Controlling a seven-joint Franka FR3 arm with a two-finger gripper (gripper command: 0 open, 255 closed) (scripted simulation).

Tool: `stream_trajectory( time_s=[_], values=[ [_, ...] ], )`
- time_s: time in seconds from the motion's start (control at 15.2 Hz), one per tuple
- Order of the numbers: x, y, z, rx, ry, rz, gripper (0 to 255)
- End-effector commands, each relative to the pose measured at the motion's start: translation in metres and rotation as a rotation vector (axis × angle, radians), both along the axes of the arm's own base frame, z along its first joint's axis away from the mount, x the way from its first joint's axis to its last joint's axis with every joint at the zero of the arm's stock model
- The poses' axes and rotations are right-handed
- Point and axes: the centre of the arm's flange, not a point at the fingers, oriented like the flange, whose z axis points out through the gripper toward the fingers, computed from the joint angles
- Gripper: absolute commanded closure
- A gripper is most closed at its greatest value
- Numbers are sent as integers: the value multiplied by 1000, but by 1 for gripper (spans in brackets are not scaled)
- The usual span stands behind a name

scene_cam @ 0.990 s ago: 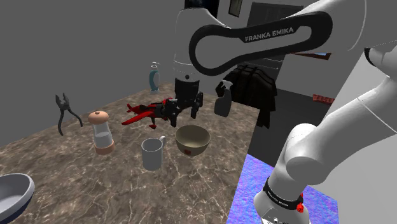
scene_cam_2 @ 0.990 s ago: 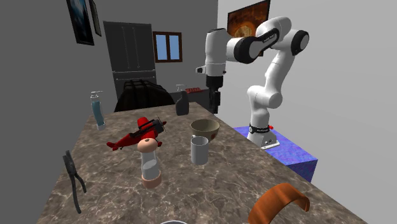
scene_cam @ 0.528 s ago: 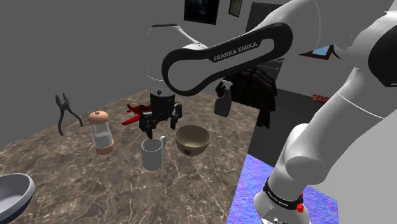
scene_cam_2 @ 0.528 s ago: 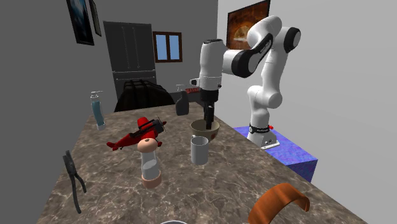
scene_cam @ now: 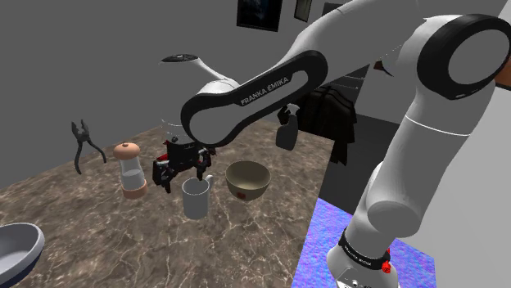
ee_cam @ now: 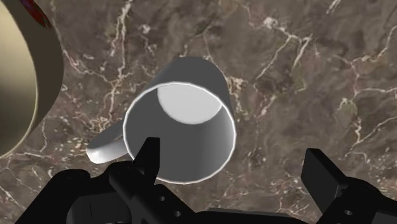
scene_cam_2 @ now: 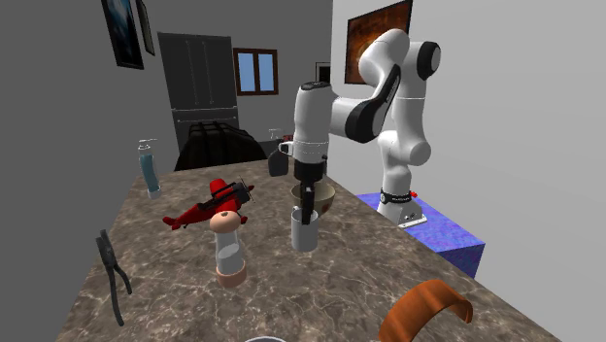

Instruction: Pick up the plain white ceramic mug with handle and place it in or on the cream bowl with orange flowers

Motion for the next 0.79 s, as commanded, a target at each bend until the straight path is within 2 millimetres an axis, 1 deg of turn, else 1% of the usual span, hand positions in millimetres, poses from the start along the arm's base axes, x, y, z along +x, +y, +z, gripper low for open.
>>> stream_trajectory(
  time_s=[0.0, 0.26, 0.73],
  values=[
    [1, 2, -11, 0, -1, -1, 0],
    [2, 1, -30, 0, -1, -1, 0],
    [3, 1, -30, 0, -1, -1, 0]
  ],
)
